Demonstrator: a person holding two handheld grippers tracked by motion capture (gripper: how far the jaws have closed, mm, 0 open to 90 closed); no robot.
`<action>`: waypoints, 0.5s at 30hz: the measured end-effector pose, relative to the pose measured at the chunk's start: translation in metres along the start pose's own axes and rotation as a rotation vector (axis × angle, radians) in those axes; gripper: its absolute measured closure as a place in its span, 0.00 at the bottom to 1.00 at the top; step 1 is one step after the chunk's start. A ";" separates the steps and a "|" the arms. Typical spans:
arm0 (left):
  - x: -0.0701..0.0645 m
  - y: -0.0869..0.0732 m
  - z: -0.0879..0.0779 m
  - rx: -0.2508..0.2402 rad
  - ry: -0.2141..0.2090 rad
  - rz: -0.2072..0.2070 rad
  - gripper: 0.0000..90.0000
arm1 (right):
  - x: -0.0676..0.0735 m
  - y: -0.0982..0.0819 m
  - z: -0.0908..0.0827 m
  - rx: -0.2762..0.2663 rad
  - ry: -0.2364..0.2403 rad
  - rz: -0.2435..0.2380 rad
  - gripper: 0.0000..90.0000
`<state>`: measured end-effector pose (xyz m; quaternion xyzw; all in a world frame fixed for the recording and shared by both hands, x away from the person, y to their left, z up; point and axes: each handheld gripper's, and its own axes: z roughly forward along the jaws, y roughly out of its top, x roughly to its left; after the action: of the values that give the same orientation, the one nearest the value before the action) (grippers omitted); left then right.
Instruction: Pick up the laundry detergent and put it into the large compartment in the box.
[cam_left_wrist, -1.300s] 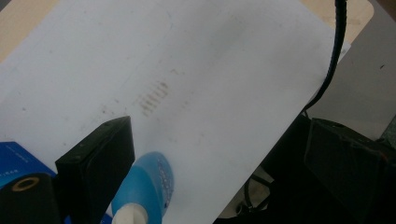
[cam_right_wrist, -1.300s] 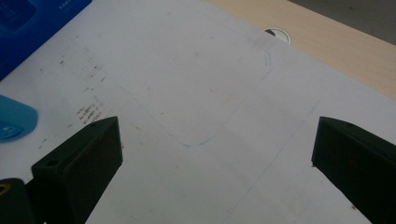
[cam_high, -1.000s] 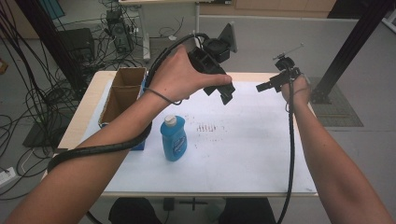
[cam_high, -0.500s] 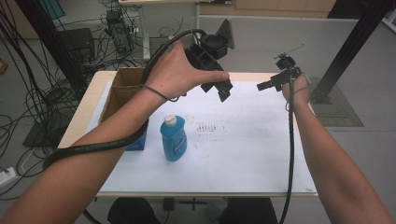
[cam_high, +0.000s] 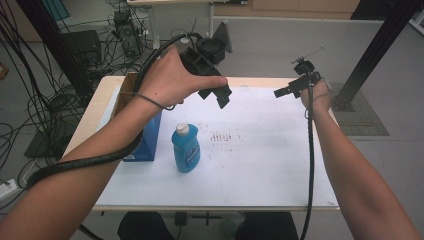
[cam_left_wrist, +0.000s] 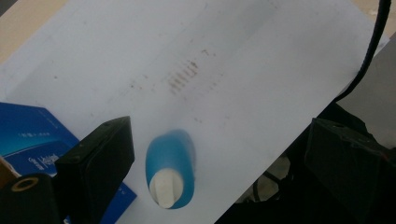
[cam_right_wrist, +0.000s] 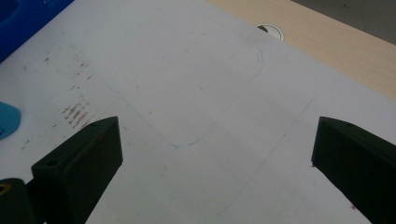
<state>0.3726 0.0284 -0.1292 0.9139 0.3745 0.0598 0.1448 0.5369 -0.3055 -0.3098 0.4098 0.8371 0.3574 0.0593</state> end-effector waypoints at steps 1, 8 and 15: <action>0.003 -0.003 0.000 0.002 0.008 -0.013 0.10 | 0.000 0.000 0.000 0.001 0.000 -0.003 0.02; 0.012 -0.008 -0.002 0.004 0.052 -0.034 0.10 | -0.003 -0.001 0.002 0.005 0.002 0.010 0.02; 0.019 -0.013 -0.001 0.003 0.060 -0.055 0.10 | -0.003 -0.001 0.003 0.004 0.000 0.011 0.02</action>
<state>0.3775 0.0508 -0.1318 0.9013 0.4037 0.0827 0.1339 0.5398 -0.3067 -0.3133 0.4143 0.8356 0.3564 0.0565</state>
